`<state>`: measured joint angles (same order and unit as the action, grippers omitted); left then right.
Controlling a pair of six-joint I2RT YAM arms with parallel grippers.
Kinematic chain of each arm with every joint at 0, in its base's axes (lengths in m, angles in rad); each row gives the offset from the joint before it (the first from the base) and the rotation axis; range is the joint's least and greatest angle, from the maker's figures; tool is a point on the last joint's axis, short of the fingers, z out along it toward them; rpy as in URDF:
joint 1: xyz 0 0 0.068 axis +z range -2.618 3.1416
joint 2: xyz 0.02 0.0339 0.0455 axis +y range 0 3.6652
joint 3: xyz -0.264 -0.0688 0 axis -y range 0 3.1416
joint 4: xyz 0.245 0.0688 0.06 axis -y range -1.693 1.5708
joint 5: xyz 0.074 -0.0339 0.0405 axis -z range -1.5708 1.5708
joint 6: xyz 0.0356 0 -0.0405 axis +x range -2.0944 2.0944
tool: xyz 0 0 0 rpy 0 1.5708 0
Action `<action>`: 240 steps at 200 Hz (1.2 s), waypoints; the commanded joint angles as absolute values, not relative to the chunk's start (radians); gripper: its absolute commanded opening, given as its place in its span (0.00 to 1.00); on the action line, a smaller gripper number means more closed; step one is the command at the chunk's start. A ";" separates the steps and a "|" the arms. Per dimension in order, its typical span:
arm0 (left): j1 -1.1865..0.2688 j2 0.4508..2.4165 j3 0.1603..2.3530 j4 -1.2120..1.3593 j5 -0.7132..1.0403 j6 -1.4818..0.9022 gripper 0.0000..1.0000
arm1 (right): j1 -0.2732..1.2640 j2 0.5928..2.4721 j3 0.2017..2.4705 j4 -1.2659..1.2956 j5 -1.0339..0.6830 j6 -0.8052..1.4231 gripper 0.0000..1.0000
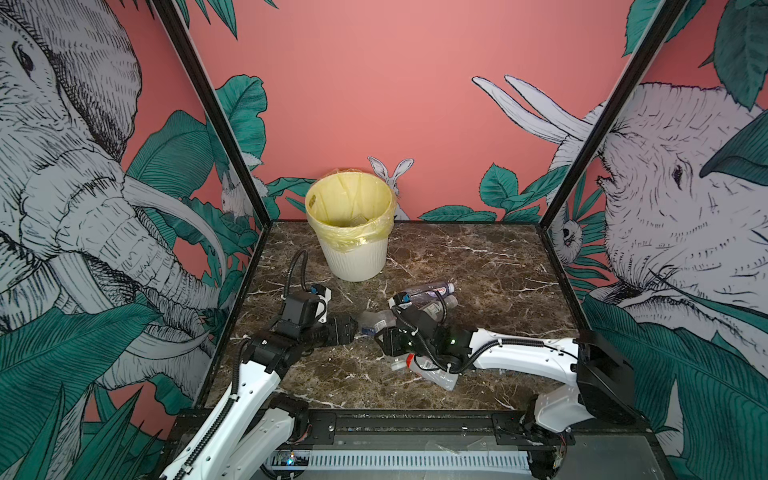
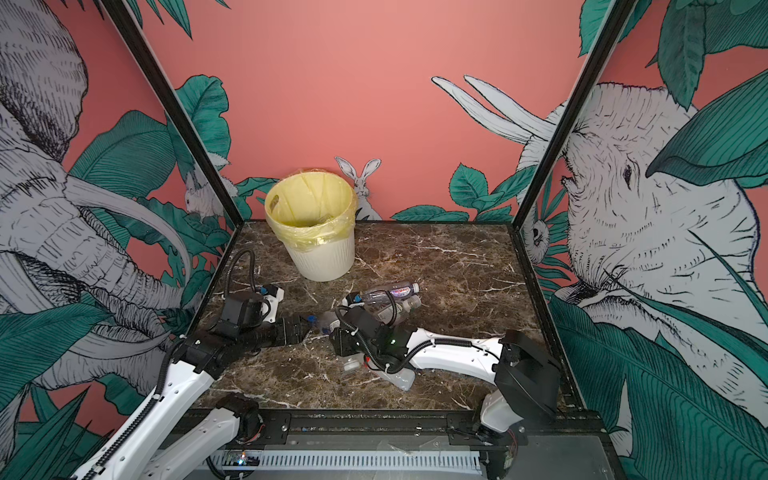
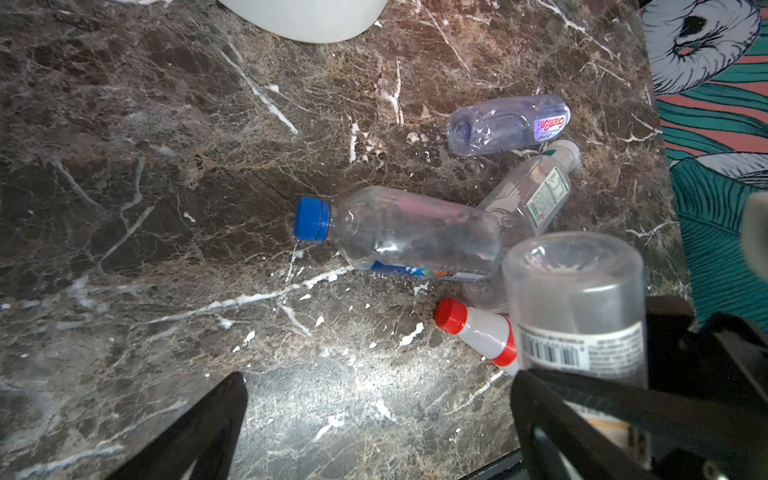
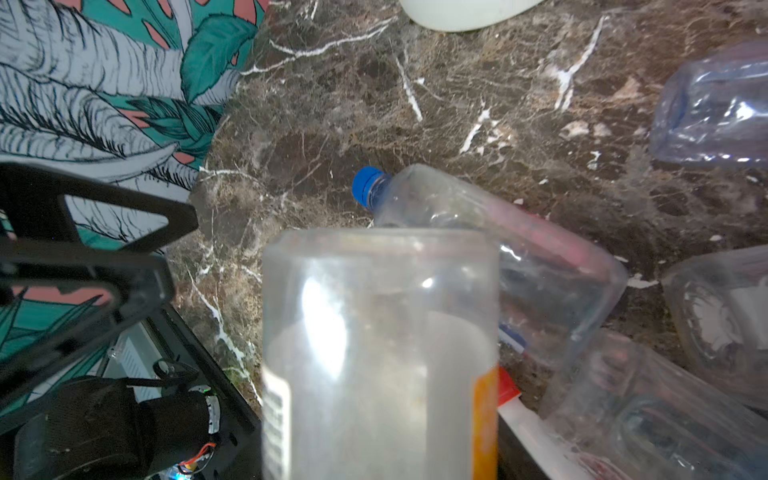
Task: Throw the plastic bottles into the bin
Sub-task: 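Close the right gripper around the orange-labeled bottle's body, then lift the orange-labeled bottle with the right gripper and carry it over the bin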
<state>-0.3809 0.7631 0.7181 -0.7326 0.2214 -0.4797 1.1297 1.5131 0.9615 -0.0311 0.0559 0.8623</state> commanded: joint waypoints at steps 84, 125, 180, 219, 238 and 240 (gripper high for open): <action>-0.384 0.791 0.688 -0.703 0.206 -0.503 0.99 | 0.994 1.394 0.963 0.144 0.053 0.868 0.46; -0.383 0.783 0.670 -0.688 0.186 -0.519 0.99 | 0.941 1.373 1.018 0.159 0.039 0.820 0.47; -0.383 0.780 0.675 -0.700 0.200 -0.526 0.99 | 0.885 1.347 1.028 0.190 0.006 0.804 0.48; -0.383 0.757 0.671 -0.715 0.183 -0.522 0.99 | 0.866 1.280 0.946 0.255 0.014 0.775 0.49; -0.383 0.761 0.668 -0.708 0.188 -0.526 0.99 | 0.864 1.234 0.900 0.268 0.024 0.767 0.49; -0.383 0.762 0.668 -0.707 0.190 -0.526 0.99 | 0.865 1.228 0.896 0.268 0.025 0.767 0.49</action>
